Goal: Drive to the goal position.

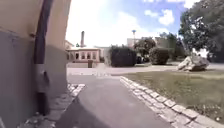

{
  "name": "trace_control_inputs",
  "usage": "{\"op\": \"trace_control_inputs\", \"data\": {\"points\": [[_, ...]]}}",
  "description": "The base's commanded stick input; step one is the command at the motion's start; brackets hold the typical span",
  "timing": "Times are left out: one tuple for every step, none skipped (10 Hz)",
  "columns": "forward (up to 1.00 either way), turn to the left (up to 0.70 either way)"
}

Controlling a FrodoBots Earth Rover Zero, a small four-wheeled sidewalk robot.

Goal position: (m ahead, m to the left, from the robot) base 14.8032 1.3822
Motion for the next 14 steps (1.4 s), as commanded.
{"op": "trace_control_inputs", "data": {"points": [[0.85,0.01],[0.85,0.01],[0.85,0.01],[0.85,0.01],[0.85,0.01],[0.85,0.01],[0.85,0.01],[0.85,0.01],[0.85,0.01],[0.85,0.01],[0.85,0.01],[0.85,0.01],[0.85,0.01],[0.85,0.05]]}}
